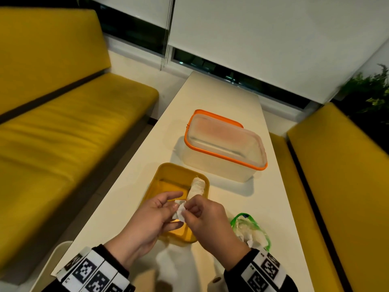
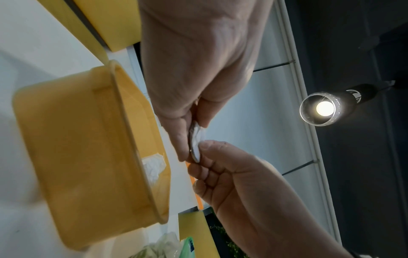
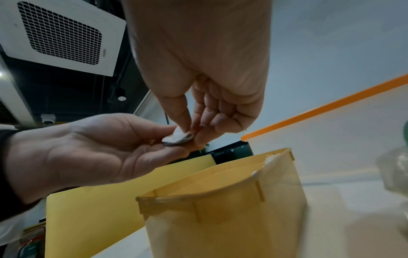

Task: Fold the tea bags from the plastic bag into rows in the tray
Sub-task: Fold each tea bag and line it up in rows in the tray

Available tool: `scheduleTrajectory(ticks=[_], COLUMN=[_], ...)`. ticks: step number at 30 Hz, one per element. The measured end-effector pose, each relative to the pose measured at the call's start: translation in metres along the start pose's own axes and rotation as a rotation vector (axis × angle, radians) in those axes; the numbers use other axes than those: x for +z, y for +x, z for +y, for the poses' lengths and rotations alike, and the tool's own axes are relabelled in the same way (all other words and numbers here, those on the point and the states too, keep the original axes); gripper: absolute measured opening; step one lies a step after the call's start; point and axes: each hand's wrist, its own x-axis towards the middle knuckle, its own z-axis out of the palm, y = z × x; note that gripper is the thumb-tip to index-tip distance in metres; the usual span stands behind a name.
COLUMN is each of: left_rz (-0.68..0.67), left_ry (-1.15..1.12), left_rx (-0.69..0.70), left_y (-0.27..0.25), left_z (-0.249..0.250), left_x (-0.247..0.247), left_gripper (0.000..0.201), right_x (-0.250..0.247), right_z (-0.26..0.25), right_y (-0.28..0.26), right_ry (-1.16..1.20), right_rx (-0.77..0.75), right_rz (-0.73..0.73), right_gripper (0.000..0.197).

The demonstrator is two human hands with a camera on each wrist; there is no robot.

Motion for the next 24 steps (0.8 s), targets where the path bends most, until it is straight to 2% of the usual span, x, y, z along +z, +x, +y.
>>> scheduleTrajectory(ticks=[2,4,10,13,16,18,20,22,24], left_rz=[-0.004,-0.012,-0.016,-0.017,0.008,0.024,0.028,0.022,0.032], left_ry=[-0.010,-0.026,-0.067,-0.064,-0.060,-0.074,-0.084,-0.083,-0.039], left_rx=[0.003,0.009,-0.006,-0.001,0.016,0.030,0.033,0.039,0.064], left_y=[-0.001,-0.001,-0.001,0.000,0.000,0.000,0.001,0.001,0.001], left_z=[-0.001,-0.001,-0.002,-0.002,-0.001,-0.001,-0.002,-0.002,-0.002], left_x=[0.002,0.003,0.002,0.002,0.002,0.002,0.002,0.002,0.001], left_gripper=[0.027,0.027,0.032,0.032,0.027,0.026,0.025,0.025,0.024], right_x=[-0.002,-0.004,-0.007,-0.005,-0.007,-0.009,-0.006,-0.004,-0.005], right_z=[-0.001,-0.003,-0.004,-0.006,-0.005,-0.011,-0.010,-0.011,-0.008], right_y=[-0.001,-0.003,-0.004,-0.002,0.001,0.000,-0.002,-0.002,0.002], right_ry=[0.059,0.089,0.020,-0.052,0.069,0.156,0.055,-0.082,-0.048], right_rx=[0.035,0.051,0.021,0.015,0.108,0.134,0.075,0.006,0.032], right_rz=[-0.002,-0.013,-0.080,-0.040,-0.021,-0.085,-0.120,-0.073,-0.038], right_gripper=[0.006,0.011,0.023,0.011,0.007,0.011,0.025,0.020,0.013])
